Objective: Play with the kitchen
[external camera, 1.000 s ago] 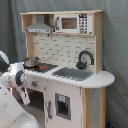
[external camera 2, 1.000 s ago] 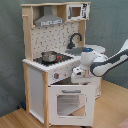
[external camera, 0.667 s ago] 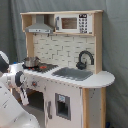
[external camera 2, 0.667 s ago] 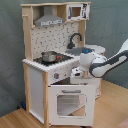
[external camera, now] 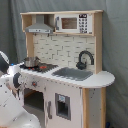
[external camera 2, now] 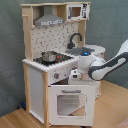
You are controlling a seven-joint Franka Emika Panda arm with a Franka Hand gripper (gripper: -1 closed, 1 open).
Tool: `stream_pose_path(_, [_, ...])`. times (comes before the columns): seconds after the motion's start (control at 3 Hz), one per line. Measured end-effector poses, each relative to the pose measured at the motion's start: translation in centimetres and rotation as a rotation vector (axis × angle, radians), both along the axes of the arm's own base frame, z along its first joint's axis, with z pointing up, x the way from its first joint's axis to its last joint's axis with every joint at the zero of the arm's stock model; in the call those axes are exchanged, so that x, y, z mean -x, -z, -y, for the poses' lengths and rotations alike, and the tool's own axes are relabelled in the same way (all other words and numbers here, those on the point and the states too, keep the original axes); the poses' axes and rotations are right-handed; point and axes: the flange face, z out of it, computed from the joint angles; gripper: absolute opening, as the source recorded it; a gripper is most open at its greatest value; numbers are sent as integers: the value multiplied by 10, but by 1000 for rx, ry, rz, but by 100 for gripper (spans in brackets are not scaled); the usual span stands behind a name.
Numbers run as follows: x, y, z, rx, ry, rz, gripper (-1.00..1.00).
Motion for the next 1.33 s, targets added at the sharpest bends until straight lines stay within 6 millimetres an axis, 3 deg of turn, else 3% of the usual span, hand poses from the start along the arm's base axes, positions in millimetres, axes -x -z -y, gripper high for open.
stream_pose_path(1.0, [0, 18, -40, -35, 52, 4, -100])
stream_pose_path(1.33, [10, 24, -56, -47, 93, -2, -100])
